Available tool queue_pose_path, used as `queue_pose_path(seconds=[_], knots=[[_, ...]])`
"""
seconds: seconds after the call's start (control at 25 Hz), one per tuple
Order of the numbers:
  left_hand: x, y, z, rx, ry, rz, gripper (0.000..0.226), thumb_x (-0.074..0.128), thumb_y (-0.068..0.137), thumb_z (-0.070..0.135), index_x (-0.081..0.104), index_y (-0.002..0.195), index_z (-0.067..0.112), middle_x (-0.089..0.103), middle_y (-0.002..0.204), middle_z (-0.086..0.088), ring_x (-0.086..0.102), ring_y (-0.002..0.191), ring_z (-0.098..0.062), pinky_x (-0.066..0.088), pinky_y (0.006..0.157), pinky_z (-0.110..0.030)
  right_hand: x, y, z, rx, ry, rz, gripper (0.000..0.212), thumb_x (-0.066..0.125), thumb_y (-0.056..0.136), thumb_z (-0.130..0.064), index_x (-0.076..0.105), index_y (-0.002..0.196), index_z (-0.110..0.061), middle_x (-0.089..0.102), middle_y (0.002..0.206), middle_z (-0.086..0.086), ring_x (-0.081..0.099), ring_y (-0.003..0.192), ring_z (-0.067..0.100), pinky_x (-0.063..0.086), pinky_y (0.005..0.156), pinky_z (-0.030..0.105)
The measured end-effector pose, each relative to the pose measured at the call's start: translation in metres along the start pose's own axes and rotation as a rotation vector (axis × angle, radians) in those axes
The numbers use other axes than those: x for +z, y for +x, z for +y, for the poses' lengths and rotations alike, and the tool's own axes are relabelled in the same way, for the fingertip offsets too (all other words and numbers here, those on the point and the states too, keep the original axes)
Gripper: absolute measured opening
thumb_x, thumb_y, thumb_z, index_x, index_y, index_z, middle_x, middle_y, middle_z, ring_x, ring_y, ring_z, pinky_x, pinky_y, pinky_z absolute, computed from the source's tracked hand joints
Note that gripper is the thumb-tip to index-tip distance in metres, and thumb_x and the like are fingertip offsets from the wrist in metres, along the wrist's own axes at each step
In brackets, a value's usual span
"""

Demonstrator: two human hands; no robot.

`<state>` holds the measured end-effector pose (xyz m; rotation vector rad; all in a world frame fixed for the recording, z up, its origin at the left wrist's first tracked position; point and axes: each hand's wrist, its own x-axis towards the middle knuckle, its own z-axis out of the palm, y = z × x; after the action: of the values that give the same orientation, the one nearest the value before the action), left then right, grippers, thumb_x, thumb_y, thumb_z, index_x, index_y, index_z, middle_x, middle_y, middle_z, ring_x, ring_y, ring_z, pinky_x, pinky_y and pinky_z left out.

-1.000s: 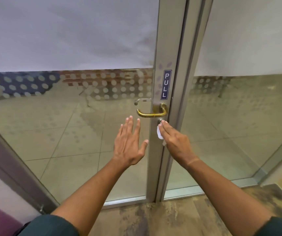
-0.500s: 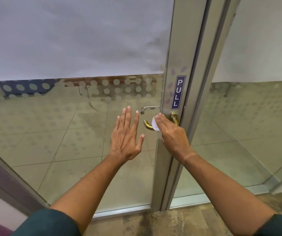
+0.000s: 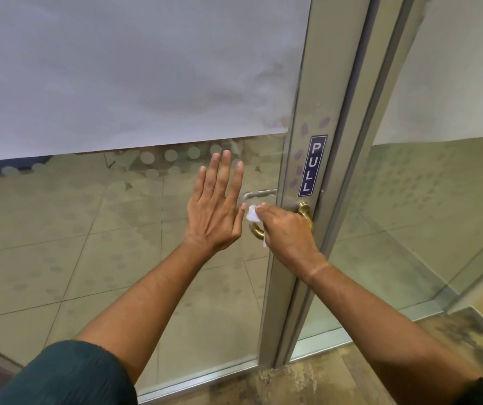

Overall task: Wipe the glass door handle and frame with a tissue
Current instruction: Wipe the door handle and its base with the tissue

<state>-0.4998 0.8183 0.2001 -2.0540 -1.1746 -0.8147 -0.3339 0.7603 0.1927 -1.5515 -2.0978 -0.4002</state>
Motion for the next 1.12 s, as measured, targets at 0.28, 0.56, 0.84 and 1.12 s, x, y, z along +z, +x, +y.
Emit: queue_pose_path(seconds=[0.28, 0.56, 0.84, 1.12], knots=[[0.018, 0.008, -0.001, -0.012, 0.038, 0.091, 0.08, 0.049, 0.096, 0.041, 0.013, 0.158, 0.006, -0.008, 0.165, -0.017, -0.016, 0.153, -0.028, -0.01, 0.124, -0.043, 0.01, -0.015, -0.018, -0.023, 0.026, -0.071, 0.042, 0.058, 0.084, -0.01, 0.063, 0.124, 0.001, 0.064, 0.128, 0.022, 0.066, 0.112, 0.034, 0.056, 0.091, 0.042], [0.025, 0.03, 0.003, -0.08, 0.088, 0.184, 0.076, 0.047, 0.096, 0.04, 0.02, 0.156, 0.003, 0.008, 0.16, -0.021, -0.02, 0.153, -0.023, -0.009, 0.125, -0.042, 0.02, -0.024, -0.014, -0.015, 0.069, 0.051, 0.029, 0.06, 0.092, -0.026, 0.072, 0.107, -0.005, 0.072, 0.114, 0.016, 0.07, 0.102, 0.027, 0.055, 0.087, 0.036], [0.034, 0.032, 0.003, -0.089, 0.164, 0.223, 0.084, 0.037, 0.099, 0.049, -0.002, 0.159, 0.005, 0.01, 0.158, -0.023, -0.022, 0.152, -0.024, -0.009, 0.125, -0.043, 0.045, -0.027, -0.011, -0.019, -0.059, 0.114, 0.044, 0.081, 0.077, -0.017, 0.07, 0.118, -0.004, 0.072, 0.114, 0.017, 0.072, 0.099, 0.027, 0.057, 0.083, 0.036], [0.037, 0.03, 0.004, -0.085, 0.195, 0.23, 0.083, 0.037, 0.099, 0.051, 0.006, 0.159, 0.004, 0.01, 0.158, -0.022, -0.022, 0.152, -0.022, -0.01, 0.125, -0.041, 0.055, -0.035, 0.002, -0.192, -0.049, 0.216, 0.035, 0.053, 0.092, -0.003, 0.065, 0.124, 0.0, 0.067, 0.123, 0.02, 0.066, 0.111, 0.031, 0.052, 0.097, 0.041]])
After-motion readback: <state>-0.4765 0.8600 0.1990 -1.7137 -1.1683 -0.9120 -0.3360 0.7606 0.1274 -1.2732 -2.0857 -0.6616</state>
